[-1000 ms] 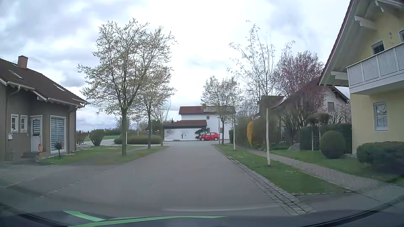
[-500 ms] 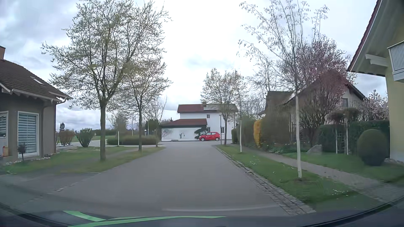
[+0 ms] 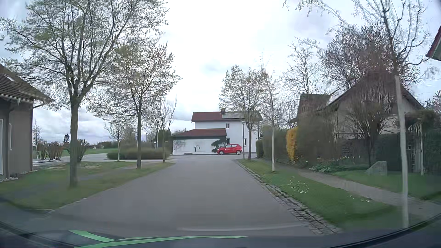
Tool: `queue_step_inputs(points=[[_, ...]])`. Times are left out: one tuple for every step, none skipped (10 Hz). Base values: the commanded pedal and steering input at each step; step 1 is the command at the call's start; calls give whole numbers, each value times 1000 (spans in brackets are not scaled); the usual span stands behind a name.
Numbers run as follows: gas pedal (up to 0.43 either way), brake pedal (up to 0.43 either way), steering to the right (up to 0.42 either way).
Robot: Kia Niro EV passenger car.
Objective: Follow the waypoints while adhering to traffic rules and regulations
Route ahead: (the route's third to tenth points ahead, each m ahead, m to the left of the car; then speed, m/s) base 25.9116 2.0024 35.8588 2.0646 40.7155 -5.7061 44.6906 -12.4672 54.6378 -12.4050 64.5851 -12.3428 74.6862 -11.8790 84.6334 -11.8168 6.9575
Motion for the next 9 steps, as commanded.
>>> queue_step_inputs(points=[[87,0,0],[87,0,0],[87,0,0],[87,0,0],[87,0,0],[87,0,-1],[87,0,-3],[87,0,-5],[67,0,-5]])
